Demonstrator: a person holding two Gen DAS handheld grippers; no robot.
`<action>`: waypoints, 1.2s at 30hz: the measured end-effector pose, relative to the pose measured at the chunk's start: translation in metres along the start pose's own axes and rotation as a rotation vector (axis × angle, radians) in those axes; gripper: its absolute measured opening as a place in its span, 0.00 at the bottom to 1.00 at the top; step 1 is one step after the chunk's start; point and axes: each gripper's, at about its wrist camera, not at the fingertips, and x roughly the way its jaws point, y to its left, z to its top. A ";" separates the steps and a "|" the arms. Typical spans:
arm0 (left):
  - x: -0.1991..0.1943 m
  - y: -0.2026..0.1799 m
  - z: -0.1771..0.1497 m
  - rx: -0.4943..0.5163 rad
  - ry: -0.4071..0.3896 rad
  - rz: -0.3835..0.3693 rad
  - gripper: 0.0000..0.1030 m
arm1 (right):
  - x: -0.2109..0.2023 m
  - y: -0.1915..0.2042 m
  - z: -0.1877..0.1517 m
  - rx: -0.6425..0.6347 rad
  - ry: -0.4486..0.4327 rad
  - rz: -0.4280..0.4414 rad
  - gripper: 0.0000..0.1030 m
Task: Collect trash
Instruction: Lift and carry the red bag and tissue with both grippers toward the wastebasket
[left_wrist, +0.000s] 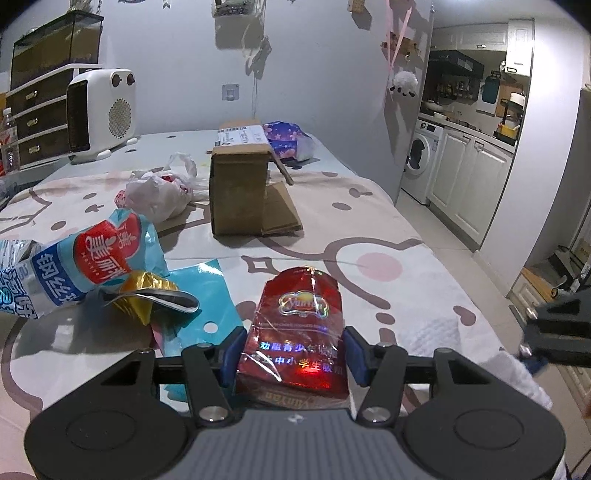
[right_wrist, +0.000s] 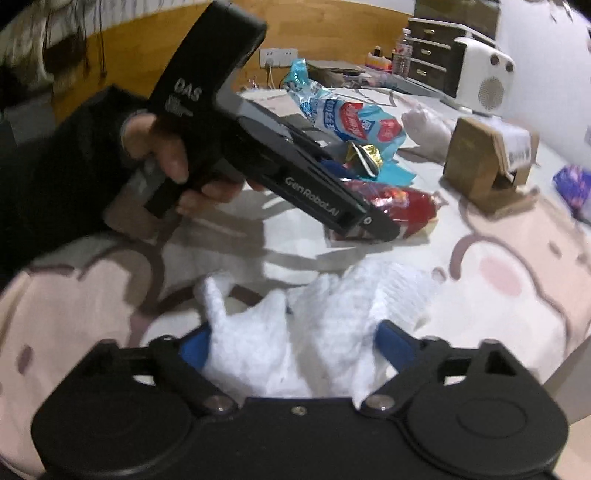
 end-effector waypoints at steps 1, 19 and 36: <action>0.000 -0.001 0.000 0.003 -0.002 0.003 0.55 | -0.003 0.001 -0.001 0.016 -0.012 -0.008 0.66; -0.027 -0.020 -0.018 -0.019 0.004 0.064 0.53 | -0.033 0.038 -0.031 0.546 -0.199 -0.298 0.14; -0.128 -0.041 -0.055 -0.071 -0.059 0.197 0.53 | -0.055 0.081 -0.042 0.594 -0.235 -0.384 0.13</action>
